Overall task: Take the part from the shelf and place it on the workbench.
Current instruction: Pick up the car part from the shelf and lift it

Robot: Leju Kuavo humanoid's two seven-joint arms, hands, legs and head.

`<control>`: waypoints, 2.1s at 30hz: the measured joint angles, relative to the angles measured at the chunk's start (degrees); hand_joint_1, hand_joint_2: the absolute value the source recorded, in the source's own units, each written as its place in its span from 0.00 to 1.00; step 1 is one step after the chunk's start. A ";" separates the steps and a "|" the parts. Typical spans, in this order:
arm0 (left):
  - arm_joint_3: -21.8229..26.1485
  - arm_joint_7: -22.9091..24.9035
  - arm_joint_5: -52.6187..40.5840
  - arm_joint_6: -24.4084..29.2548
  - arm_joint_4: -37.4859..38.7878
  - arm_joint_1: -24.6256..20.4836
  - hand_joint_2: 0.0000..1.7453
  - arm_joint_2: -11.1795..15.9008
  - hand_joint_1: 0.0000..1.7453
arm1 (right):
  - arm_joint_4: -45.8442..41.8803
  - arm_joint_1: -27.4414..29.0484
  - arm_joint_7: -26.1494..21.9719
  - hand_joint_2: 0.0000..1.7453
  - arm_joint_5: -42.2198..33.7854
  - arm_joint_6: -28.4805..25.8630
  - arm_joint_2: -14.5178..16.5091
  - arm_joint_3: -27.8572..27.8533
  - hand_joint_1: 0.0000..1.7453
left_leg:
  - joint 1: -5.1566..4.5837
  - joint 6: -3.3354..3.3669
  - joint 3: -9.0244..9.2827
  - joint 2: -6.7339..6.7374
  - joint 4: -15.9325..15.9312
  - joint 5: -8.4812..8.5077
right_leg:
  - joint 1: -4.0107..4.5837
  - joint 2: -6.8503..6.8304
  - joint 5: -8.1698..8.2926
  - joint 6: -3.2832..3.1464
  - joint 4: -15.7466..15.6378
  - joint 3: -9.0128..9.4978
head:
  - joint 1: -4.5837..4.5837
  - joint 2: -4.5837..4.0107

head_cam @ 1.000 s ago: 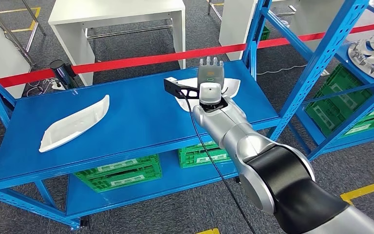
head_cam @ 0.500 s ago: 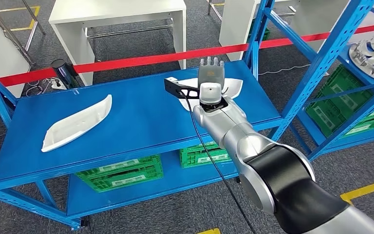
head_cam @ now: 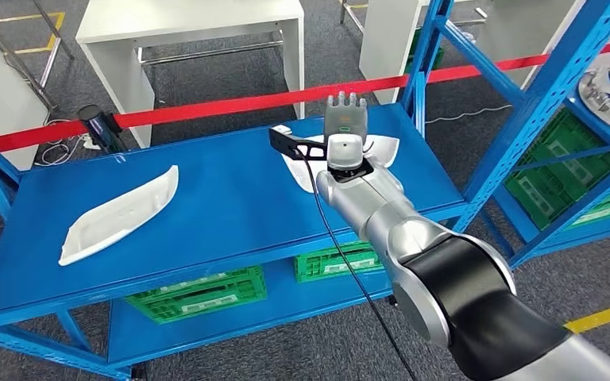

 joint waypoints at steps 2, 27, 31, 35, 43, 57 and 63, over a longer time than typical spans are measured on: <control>0.00 0.06 0.04 0.00 0.01 0.15 0.00 0.03 0.00 | 0.01 0.21 0.01 1.00 -0.01 -0.04 -0.09 -0.01 0.00 | 0.02 -0.06 0.28 0.01 -0.09 -0.15 | -0.03 0.16 0.17 -0.57 0.16 0.22 | 0.02 0.00; 0.00 0.65 0.21 0.00 0.03 0.07 0.00 0.07 0.00 | -0.01 0.22 -0.20 1.00 -0.02 0.05 -0.06 -0.01 0.00 | -0.06 -0.91 1.74 0.11 -1.88 -0.57 | 0.05 0.40 -0.46 -1.18 -0.13 1.39 | 0.02 0.00; 0.01 0.71 0.31 0.00 0.03 0.07 0.00 0.07 0.00 | -0.01 0.22 -0.19 1.00 -0.02 0.13 -0.06 -0.01 0.00 | -0.06 -0.86 1.73 0.11 -1.87 -0.59 | -0.02 0.40 -0.44 -1.15 -0.19 1.42 | 0.02 0.00; 0.03 0.90 0.53 0.00 0.03 0.08 0.00 0.07 0.00 | -0.01 0.21 -0.22 1.00 -0.01 0.30 -0.02 0.00 0.00 | -0.06 -0.85 1.73 0.11 -1.87 -0.60 | -0.02 0.40 -0.44 -1.15 -0.22 1.43 | 0.02 0.00; 0.04 0.62 1.09 0.00 0.03 0.34 0.00 0.07 0.00 | -0.01 0.20 -0.26 1.00 -0.01 0.37 0.32 0.02 0.00 | -0.06 -0.82 1.73 0.11 -1.87 -0.62 | -0.02 0.39 -0.44 -1.14 -0.23 1.44 | 0.02 0.00; 0.07 0.66 0.60 0.00 0.03 0.49 0.00 0.07 0.00 | 0.01 0.24 0.08 1.00 -0.04 0.37 0.33 0.02 0.00 | -0.06 -0.82 2.12 0.11 -1.87 -0.62 | -0.02 0.39 -0.43 -1.14 -0.26 1.44 | 0.02 0.00; 0.03 0.66 0.20 0.00 0.03 0.48 0.00 0.07 0.00 | 0.01 0.25 0.15 1.00 -0.02 0.38 0.22 0.02 0.00 | -0.07 -0.82 2.19 0.11 -1.86 -0.62 | -0.02 0.39 -0.43 -1.13 -0.26 1.44 | 0.02 0.00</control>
